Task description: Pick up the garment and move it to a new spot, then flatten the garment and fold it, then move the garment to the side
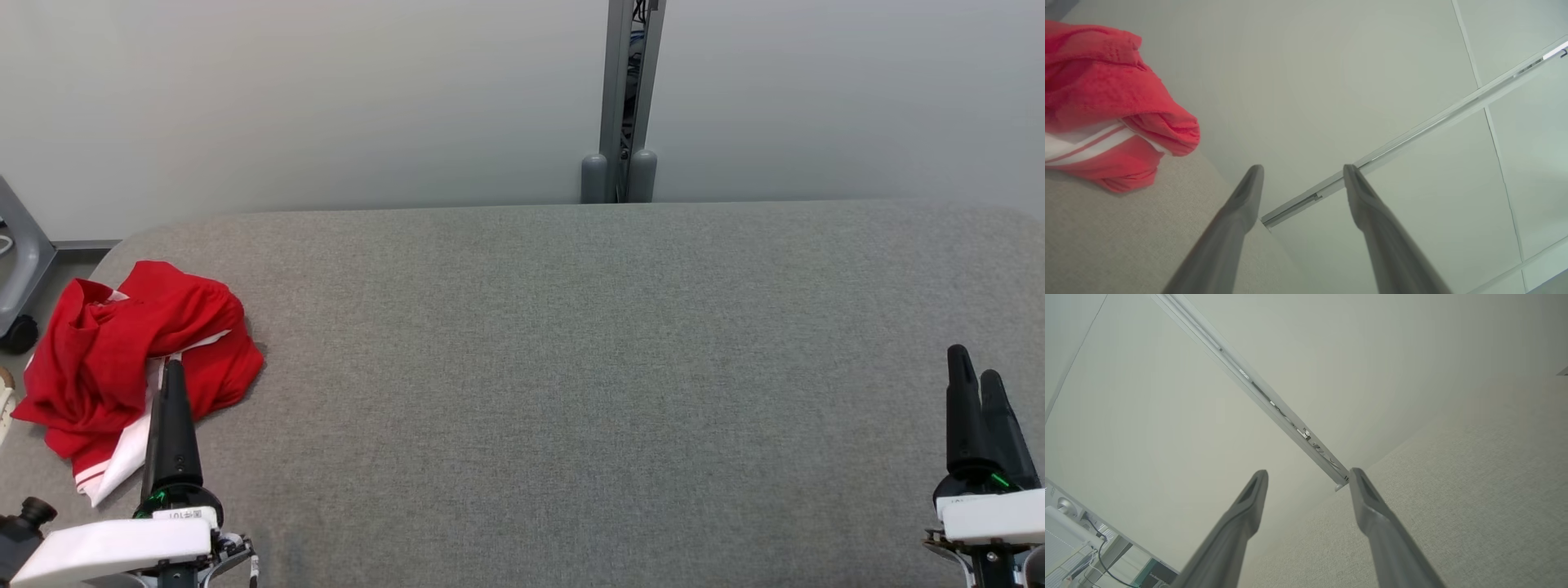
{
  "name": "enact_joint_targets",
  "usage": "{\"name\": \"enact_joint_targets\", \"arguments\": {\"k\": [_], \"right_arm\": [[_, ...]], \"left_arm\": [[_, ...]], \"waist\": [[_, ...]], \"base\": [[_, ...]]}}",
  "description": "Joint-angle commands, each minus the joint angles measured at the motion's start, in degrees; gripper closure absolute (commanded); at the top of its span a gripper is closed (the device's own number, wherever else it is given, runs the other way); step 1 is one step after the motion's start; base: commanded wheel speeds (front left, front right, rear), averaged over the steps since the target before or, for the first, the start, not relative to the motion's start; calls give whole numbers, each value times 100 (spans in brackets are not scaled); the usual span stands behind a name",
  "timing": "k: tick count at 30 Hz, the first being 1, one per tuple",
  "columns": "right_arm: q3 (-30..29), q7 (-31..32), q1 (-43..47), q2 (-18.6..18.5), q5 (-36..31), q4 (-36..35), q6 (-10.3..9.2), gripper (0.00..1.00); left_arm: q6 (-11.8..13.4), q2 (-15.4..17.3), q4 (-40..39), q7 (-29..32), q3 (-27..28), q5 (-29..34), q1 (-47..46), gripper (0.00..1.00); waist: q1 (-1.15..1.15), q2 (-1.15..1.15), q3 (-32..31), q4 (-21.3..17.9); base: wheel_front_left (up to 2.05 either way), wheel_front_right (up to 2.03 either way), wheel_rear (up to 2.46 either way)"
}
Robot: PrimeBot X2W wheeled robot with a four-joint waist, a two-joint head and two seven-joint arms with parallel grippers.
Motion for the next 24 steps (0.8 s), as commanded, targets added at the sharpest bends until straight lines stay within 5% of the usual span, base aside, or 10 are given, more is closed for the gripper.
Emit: {"name": "enact_joint_targets", "arguments": {"k": [1,11,24], "right_arm": [[15,-92,-119,-62,-288,-128,26,0],[356,-282,-112,-100,-1651,-138,28,0],[645,-511,-145,-184,-2960,102,31,0]], "left_arm": [[-30,40,-156,-55,-16,278,-159,0],[25,45,-355,-211,-229,1550,-99,0],[510,52,-347,-394,-995,3355,50,0]], "waist": [[0,0,-5,-3],[0,0,-36,-22],[0,0,-72,-60]], "base": [[0,0,0],[0,0,0],[0,0,0]]}}
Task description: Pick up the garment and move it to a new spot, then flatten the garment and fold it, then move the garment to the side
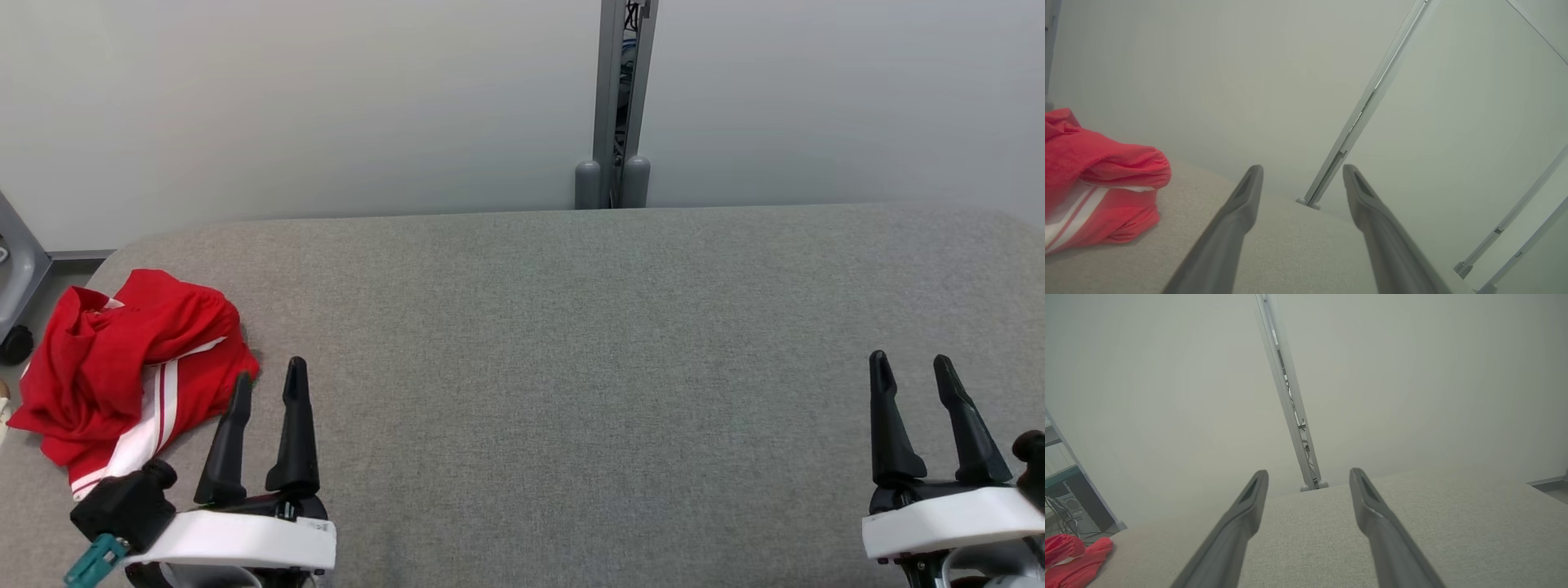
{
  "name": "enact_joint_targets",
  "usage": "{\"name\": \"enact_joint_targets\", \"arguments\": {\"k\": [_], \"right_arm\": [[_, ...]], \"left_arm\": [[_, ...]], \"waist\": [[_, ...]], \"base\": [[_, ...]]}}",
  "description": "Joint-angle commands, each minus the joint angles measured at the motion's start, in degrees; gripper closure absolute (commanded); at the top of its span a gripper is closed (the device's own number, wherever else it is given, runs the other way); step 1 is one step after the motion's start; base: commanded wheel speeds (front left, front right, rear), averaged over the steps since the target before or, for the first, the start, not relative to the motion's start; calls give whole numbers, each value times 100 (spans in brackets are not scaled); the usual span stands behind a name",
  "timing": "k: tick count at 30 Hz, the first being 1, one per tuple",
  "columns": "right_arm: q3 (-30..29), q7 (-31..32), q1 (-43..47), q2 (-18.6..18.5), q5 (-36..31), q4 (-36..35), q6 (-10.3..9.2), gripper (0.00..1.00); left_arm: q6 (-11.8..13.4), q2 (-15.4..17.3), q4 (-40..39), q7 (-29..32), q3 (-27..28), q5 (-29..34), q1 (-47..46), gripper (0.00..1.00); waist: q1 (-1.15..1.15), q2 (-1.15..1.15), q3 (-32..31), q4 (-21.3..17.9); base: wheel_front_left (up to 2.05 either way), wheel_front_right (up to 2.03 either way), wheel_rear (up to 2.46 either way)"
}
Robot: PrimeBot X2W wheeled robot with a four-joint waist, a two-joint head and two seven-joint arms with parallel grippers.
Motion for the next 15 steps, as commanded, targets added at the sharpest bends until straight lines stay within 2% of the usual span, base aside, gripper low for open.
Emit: {"name": "enact_joint_targets", "arguments": {"k": [1,8,15], "right_arm": [[30,-75,-94,-56,-171,-48,29,0],[39,-185,-93,-48,-612,121,30,0],[124,-286,-140,-14,-760,525,30,0]], "left_arm": [[69,33,-13,-53,-39,179,4,0],[353,35,251,-141,-353,1000,4,0],[585,39,702,-219,-530,1340,20,0]], "waist": [[0,0,-2,-7],[0,0,-21,-39],[0,0,-64,-64]], "base": [[0,0,0],[0,0,0],[0,0,0]]}}
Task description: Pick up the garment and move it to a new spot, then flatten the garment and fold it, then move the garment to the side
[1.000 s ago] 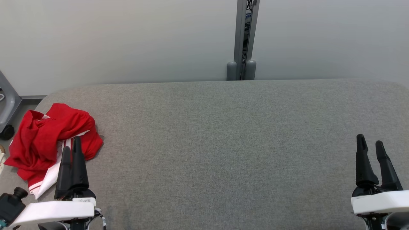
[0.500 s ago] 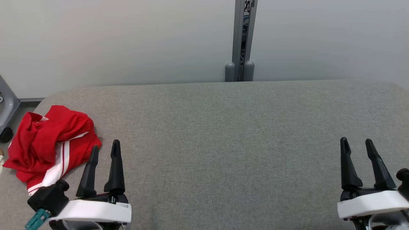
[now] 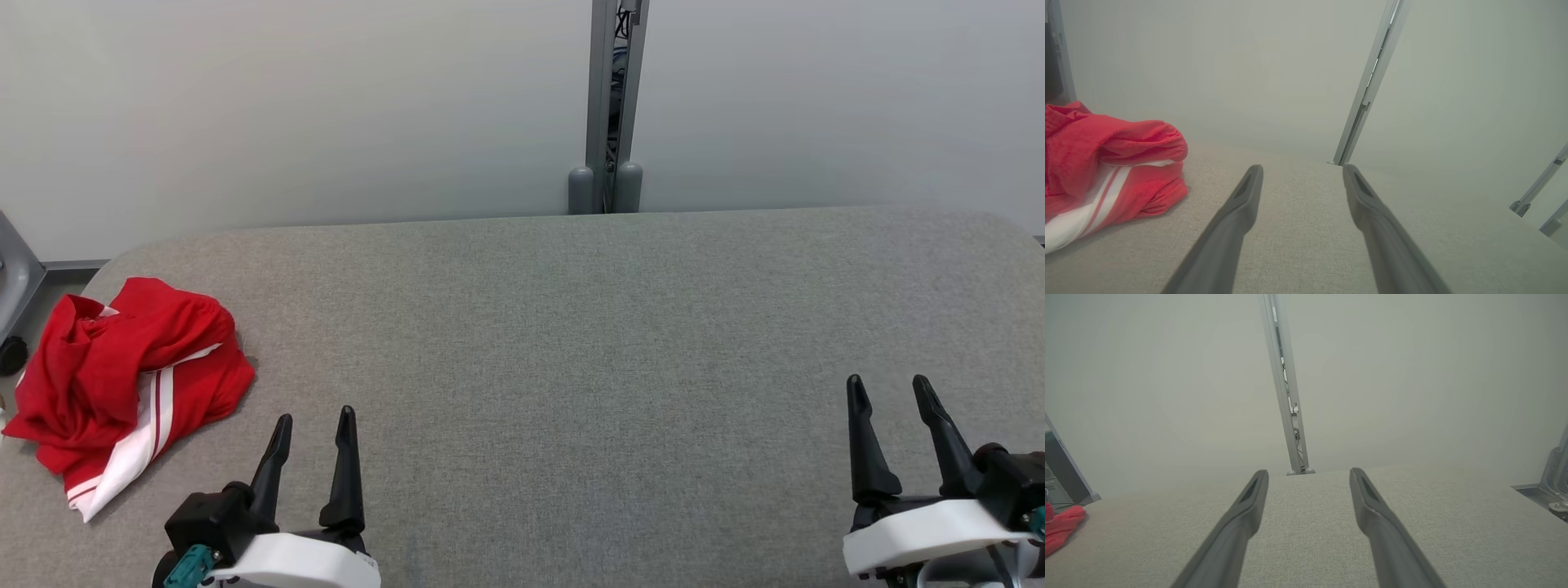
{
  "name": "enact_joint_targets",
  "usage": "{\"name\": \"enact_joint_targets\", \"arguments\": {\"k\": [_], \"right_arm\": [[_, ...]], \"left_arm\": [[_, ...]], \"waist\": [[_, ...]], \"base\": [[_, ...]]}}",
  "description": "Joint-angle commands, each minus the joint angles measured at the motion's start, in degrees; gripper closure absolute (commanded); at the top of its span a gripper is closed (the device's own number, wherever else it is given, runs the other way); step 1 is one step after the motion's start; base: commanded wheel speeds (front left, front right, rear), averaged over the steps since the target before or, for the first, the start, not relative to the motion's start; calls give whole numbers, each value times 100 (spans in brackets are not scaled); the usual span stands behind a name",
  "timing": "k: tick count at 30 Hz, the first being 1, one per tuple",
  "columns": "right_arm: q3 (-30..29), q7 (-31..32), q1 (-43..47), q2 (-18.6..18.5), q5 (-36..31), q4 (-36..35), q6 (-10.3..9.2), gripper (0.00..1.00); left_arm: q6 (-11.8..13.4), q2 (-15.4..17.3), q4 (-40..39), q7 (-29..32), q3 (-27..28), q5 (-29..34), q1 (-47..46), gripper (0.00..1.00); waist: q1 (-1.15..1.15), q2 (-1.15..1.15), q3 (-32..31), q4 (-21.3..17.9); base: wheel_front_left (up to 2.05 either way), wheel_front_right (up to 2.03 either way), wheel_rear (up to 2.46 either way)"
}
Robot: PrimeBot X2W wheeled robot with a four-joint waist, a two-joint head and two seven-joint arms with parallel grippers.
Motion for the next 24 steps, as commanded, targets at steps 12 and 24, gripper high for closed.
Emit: {"name": "enact_joint_targets", "arguments": {"k": [12,24], "right_arm": [[150,-214,-202,-15,-548,461,26,0],[220,-371,-277,0,-845,748,28,0]], "left_arm": [[116,35,417,-172,-85,434,-90,0],[189,41,766,-281,-120,781,-55,0]], "waist": [[0,0,-74,-26],[0,0,-166,-66]], "base": [[0,0,0],[0,0,0]]}}
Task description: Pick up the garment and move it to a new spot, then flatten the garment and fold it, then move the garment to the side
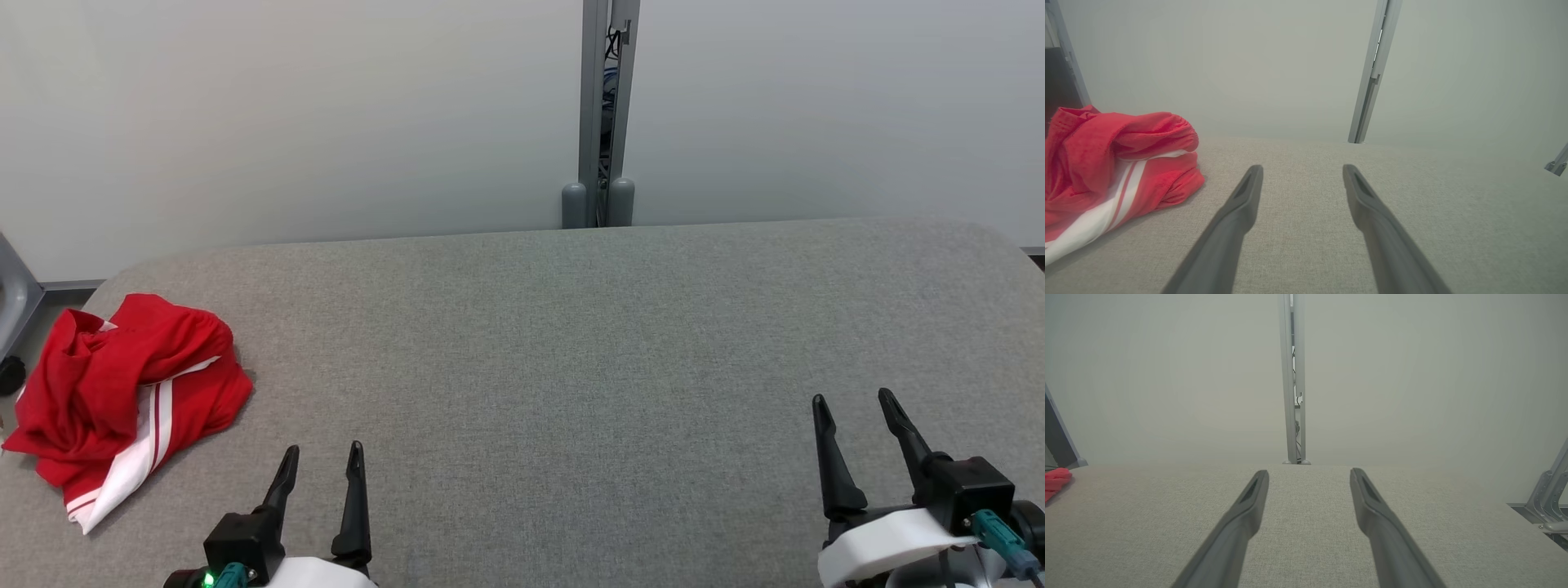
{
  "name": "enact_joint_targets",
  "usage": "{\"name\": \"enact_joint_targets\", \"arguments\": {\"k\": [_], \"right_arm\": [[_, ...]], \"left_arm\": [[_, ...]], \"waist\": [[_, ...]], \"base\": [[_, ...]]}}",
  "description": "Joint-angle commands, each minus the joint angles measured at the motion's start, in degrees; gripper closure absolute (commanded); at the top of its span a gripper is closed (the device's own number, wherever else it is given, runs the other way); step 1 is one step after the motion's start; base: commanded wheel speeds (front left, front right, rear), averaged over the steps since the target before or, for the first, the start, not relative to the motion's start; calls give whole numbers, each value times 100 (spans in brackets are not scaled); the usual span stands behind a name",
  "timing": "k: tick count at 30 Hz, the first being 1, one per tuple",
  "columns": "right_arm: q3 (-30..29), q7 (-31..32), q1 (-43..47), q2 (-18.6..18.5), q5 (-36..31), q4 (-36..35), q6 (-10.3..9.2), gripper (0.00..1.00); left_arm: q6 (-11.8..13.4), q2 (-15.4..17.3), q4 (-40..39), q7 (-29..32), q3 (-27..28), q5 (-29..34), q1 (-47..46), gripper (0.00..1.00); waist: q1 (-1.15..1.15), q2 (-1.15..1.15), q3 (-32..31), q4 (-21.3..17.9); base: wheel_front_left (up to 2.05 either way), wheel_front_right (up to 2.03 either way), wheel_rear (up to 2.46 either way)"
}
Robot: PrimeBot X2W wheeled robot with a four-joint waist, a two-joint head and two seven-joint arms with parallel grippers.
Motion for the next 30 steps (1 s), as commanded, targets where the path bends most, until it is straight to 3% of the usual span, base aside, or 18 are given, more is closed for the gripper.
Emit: {"name": "enact_joint_targets", "arguments": {"k": [1,16,30], "right_arm": [[21,-70,-67,-26,-138,13,27,0],[9,-245,-133,-25,-704,155,24,0],[-73,-231,-130,-17,-560,138,22,0]], "left_arm": [[41,30,13,-31,-1,123,-64,0],[145,36,-16,-172,-4,651,-94,0],[115,36,21,-165,28,590,-87,0]], "waist": [[0,0,-7,-2],[0,0,-50,-20],[0,0,-28,-33]], "base": [[0,0,0],[0,0,0],[0,0,0]]}}
